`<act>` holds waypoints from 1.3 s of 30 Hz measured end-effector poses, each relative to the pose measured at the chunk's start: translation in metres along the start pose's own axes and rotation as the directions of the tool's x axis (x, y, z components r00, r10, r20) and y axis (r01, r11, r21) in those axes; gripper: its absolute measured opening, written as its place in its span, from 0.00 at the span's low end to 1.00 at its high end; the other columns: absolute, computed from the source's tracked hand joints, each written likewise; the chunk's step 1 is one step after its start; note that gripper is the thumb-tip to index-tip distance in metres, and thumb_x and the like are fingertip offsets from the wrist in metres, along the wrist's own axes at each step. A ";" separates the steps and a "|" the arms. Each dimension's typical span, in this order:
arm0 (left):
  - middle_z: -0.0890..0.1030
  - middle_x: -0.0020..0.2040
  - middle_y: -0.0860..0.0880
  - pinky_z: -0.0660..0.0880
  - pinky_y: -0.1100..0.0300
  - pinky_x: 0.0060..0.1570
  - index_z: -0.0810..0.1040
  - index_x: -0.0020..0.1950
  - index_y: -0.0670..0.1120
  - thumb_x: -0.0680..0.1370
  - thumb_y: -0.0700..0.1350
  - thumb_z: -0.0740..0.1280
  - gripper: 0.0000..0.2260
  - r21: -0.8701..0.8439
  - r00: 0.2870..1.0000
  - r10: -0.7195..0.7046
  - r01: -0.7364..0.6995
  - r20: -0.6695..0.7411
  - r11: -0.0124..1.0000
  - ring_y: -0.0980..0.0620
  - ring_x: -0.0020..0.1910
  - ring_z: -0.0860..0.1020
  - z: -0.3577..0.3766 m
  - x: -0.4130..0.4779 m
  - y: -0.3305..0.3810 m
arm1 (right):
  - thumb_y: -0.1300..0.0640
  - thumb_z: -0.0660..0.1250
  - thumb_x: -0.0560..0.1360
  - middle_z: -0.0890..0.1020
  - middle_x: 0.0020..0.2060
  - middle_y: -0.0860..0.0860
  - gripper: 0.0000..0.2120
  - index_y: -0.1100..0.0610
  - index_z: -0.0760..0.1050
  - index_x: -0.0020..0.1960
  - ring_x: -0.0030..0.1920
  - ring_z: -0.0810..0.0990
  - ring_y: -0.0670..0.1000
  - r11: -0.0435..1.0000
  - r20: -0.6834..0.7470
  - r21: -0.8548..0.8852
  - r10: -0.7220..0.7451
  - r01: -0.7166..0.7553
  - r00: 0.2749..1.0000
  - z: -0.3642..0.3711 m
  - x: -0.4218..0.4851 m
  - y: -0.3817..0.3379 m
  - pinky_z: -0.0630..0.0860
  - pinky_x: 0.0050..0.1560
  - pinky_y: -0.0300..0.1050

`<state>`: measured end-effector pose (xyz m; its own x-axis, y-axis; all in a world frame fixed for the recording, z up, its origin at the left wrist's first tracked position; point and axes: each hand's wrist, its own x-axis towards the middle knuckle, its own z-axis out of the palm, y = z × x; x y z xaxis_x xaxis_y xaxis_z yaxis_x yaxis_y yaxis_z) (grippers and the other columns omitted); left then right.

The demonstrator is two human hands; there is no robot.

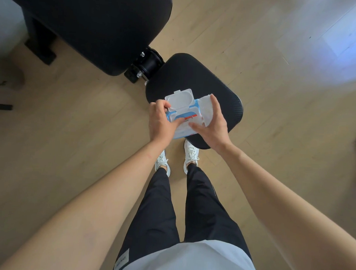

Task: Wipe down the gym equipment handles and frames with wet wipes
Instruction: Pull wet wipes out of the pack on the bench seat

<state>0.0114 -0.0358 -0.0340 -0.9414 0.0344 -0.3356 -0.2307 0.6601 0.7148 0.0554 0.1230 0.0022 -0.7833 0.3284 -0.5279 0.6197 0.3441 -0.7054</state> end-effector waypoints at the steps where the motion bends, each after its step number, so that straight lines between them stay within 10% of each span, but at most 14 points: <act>1: 0.72 0.54 0.49 0.75 0.59 0.45 0.71 0.56 0.46 0.66 0.48 0.82 0.27 -0.020 1.000 -0.003 0.003 -0.019 1.000 0.50 0.50 0.74 0.000 -0.001 -0.003 | 0.52 0.79 0.71 0.70 0.73 0.49 0.48 0.48 0.53 0.81 0.69 0.71 0.49 1.000 -0.039 -0.027 0.001 -0.002 0.999 0.006 0.000 -0.001 0.77 0.63 0.46; 8: 0.75 0.58 0.48 0.78 0.50 0.55 0.71 0.61 0.43 0.74 0.45 0.76 0.21 -0.082 1.000 0.021 -0.020 0.011 0.996 0.47 0.57 0.75 0.004 -0.010 -0.017 | 0.40 0.79 0.66 0.75 0.58 0.49 0.51 0.47 0.53 0.79 0.51 0.70 0.44 0.964 -0.336 -0.233 0.041 -0.125 0.941 0.044 0.004 -0.007 0.75 0.49 0.43; 15: 0.72 0.60 0.52 0.79 0.54 0.58 0.69 0.72 0.49 0.73 0.43 0.77 0.30 -0.146 0.986 -0.100 0.120 0.137 0.982 0.51 0.62 0.73 -0.006 0.002 -0.017 | 0.52 0.74 0.76 0.76 0.67 0.46 0.32 0.44 0.64 0.76 0.61 0.74 0.45 0.992 -0.301 0.072 0.117 -0.100 0.946 0.030 0.006 0.003 0.76 0.60 0.43; 18: 0.75 0.59 0.50 0.84 0.50 0.47 0.73 0.61 0.49 0.74 0.39 0.75 0.20 -0.172 0.988 0.034 -0.008 0.152 0.985 0.51 0.60 0.75 -0.014 0.000 -0.013 | 0.55 0.73 0.76 0.78 0.63 0.48 0.26 0.50 0.70 0.72 0.58 0.79 0.47 0.958 -0.226 0.269 0.160 -0.096 0.961 0.014 0.009 0.009 0.82 0.58 0.45; 25: 0.72 0.73 0.39 0.69 0.36 0.69 0.82 0.66 0.51 0.70 0.41 0.78 0.24 0.143 0.817 0.451 -0.526 0.358 0.839 0.33 0.72 0.66 -0.014 -0.016 -0.021 | 0.61 0.72 0.77 0.83 0.52 0.56 0.16 0.60 0.75 0.64 0.45 0.84 0.50 0.812 -0.024 0.565 0.197 -0.149 0.980 -0.031 -0.001 0.008 0.79 0.41 0.40; 30: 0.62 0.80 0.48 0.80 0.38 0.54 0.72 0.71 0.58 0.77 0.35 0.68 0.27 0.328 0.850 0.333 -0.477 0.409 0.815 0.32 0.78 0.54 -0.006 -0.015 -0.009 | 0.63 0.70 0.79 0.84 0.51 0.55 0.16 0.56 0.75 0.66 0.42 0.83 0.51 0.759 0.089 0.631 0.137 -0.162 0.987 -0.048 -0.013 -0.003 0.80 0.42 0.43; 39: 0.48 0.83 0.54 0.67 0.44 0.71 0.57 0.79 0.65 0.81 0.43 0.61 0.30 0.478 0.818 0.125 -0.444 0.562 0.758 0.38 0.80 0.44 -0.014 0.004 0.035 | 0.65 0.69 0.78 0.84 0.51 0.60 0.12 0.60 0.70 0.59 0.39 0.86 0.56 0.868 0.054 0.487 0.077 -0.094 0.996 -0.055 -0.042 -0.022 0.81 0.38 0.45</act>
<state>-0.0034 -0.0231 -0.0019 -0.6604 0.5320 -0.5299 0.3604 0.8437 0.3979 0.0773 0.1506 0.0656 -0.7347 0.3061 -0.6054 0.5870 -0.1603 -0.7935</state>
